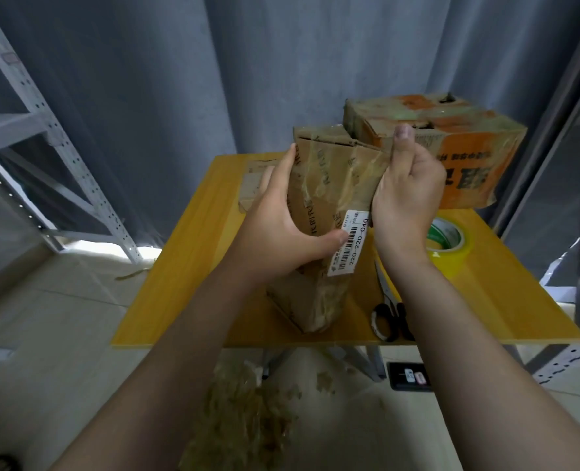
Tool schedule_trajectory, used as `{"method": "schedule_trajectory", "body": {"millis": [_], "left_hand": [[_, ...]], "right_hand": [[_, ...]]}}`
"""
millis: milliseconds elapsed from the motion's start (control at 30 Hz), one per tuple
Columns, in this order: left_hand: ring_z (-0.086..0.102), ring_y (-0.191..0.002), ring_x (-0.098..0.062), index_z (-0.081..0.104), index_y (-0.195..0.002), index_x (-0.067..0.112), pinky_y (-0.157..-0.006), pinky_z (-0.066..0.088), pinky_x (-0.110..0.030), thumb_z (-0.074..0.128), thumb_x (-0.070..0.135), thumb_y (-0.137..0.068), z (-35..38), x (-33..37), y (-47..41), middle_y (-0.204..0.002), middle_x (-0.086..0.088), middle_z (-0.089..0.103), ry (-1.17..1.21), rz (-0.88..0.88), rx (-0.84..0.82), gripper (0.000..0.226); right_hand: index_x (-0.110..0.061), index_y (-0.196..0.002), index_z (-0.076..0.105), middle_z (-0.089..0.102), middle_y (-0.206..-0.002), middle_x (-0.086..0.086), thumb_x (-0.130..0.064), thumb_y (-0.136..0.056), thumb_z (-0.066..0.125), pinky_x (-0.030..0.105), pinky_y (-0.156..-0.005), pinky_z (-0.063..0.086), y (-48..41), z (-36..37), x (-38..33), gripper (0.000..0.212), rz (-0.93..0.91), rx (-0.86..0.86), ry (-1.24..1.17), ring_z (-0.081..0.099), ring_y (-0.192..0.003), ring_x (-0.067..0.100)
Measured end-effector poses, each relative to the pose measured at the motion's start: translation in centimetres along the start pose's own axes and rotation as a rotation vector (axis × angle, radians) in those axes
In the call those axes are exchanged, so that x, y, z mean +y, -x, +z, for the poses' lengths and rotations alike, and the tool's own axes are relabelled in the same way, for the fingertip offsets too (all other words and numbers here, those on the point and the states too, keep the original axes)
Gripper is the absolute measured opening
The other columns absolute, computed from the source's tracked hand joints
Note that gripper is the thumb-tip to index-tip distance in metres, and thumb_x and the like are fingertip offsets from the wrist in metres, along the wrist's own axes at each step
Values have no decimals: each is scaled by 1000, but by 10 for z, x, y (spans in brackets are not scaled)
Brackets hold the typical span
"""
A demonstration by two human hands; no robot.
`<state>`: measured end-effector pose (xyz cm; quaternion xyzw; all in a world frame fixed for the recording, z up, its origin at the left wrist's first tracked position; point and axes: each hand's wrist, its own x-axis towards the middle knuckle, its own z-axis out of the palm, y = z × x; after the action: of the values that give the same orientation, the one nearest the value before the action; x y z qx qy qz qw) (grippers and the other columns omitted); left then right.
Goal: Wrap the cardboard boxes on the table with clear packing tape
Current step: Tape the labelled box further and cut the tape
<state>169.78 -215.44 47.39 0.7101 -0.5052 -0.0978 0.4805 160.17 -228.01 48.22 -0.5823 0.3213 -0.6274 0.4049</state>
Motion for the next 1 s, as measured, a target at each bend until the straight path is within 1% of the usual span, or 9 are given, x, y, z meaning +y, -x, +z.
{"method": "schedule_trajectory", "body": {"millis": [133, 200, 267, 367, 467, 533, 667, 800, 1000], "left_hand": [[47, -142, -14, 13, -165, 37, -111, 50, -45, 86, 49, -63, -3, -10, -1, -163, 10, 33, 156, -5, -58, 126], [51, -141, -20, 13, -164, 38, -108, 52, -47, 86, 39, -66, -4, -13, -1, -163, 5, 37, 255, -2, -91, 122], [57, -135, -20, 21, -157, 33, -102, 55, -44, 83, 31, -67, -5, -14, 0, -155, 1, 46, 363, 3, -99, 109], [65, -123, -21, 37, -136, 32, -86, 58, -32, 76, 21, -72, -10, -13, 0, -140, -6, 59, 464, -18, -147, 76], [71, -102, -4, 47, -133, 44, -74, 56, -18, 60, 14, -94, -18, -7, -2, -120, 9, 71, 349, -84, -202, 51], [67, -100, 6, 50, -143, 35, -78, 53, -17, 59, 29, -95, -20, -1, -4, -129, 8, 61, 197, -64, -177, 49], [66, -114, -2, 27, -152, 41, -91, 58, -31, 88, 51, -68, -16, 4, -3, -139, 12, 57, 53, 2, -173, 105], [74, -100, -7, 39, -136, 32, -80, 63, -34, 82, 28, -80, -16, -2, -2, -123, 9, 71, 197, -52, -28, 71], [77, -85, -20, 50, -131, 22, -62, 59, -30, 71, 14, -89, -22, -14, -3, -105, -2, 78, 397, -157, 3, 48]], "right_hand": [[-23, -59, 31, 32, -45, -15, -31, -112, 43, 29, -50, 31, 3, 2, -6, 54, 132, -71, -94, 30, -46, 4], [-21, -65, 44, 49, -57, -11, -35, -112, 39, 29, -60, 41, 5, 6, -7, 49, 245, -87, -174, 48, -57, 10], [-21, -82, 59, 67, -83, -1, -47, -108, 35, 37, -82, 53, 6, 9, -10, 44, 286, -140, -170, 65, -82, 17], [-25, -104, 67, 74, -110, 8, -63, -97, 34, 47, -100, 54, 6, 16, -13, 51, 374, -252, -232, 71, -104, 24], [-26, -111, 68, 73, -116, 4, -73, -92, 29, 48, -104, 50, 9, 19, -14, 64, 386, -303, -188, 68, -111, 21], [-22, -115, 65, 71, -114, -1, -68, -100, 23, 38, -98, 48, 11, 17, -14, 65, 307, -266, -105, 65, -109, 14], [-18, -106, 63, 68, -97, -9, -52, -110, 28, 20, -77, 45, 11, 7, -7, 49, 128, -169, -28, 65, -93, 5], [-24, -93, 61, 62, -82, -13, -44, -112, 33, 12, -66, 39, 7, 5, 6, 40, 43, -101, 25, 55, -74, -11], [-17, -98, 62, 62, -83, -12, -36, -113, 36, 10, -63, 41, 11, 13, 14, 36, 46, -175, 41, 57, -73, -10]]}}
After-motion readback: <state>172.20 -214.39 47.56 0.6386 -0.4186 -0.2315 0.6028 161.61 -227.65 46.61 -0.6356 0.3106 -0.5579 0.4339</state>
